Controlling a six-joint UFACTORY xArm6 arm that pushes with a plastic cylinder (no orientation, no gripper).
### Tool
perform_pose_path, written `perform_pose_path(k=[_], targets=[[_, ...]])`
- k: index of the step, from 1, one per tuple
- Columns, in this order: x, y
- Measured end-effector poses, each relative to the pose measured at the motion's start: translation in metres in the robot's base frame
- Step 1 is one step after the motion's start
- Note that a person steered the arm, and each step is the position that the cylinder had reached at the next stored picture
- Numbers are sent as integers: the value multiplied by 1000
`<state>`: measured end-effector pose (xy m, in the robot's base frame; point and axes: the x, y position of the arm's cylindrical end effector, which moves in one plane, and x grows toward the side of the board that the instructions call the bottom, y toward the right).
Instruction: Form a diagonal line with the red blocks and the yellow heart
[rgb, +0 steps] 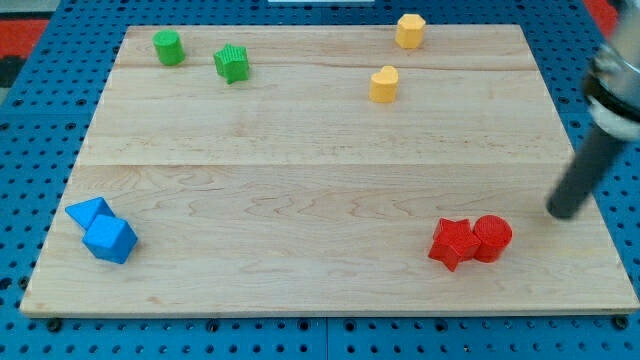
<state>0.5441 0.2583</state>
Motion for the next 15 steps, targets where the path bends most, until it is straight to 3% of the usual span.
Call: perform_pose_path(k=[1, 2, 5, 10, 11, 13, 14, 15], targets=[[63, -24], [74, -81], [-7, -163], [4, -93], [-85, -71], [-239, -116], [-235, -157], [-185, -195]])
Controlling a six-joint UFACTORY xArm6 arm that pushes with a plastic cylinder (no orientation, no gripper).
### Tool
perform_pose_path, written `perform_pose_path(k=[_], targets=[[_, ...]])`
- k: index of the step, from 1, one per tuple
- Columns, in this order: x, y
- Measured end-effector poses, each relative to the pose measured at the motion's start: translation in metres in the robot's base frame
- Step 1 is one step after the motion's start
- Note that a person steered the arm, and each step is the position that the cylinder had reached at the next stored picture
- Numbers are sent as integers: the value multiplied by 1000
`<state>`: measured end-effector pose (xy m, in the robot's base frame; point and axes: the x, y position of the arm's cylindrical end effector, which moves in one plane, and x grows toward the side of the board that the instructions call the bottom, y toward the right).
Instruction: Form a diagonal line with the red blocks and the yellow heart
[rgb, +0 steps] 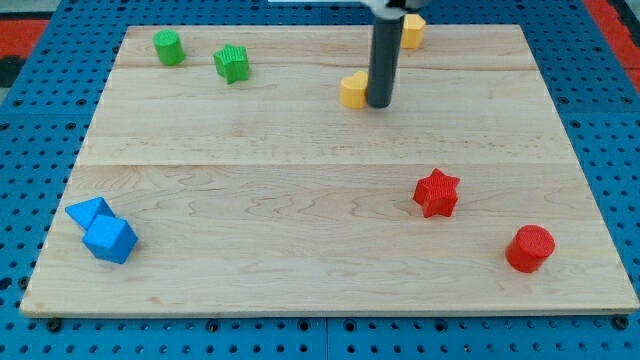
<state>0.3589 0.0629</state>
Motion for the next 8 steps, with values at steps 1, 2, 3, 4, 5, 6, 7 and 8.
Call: perform_pose_path(k=[1, 2, 3, 4, 5, 6, 7, 8], targets=[[-40, 2], [-88, -1], [-53, -40], [4, -35], [17, -34], [9, -69], [48, -60], [55, -30]])
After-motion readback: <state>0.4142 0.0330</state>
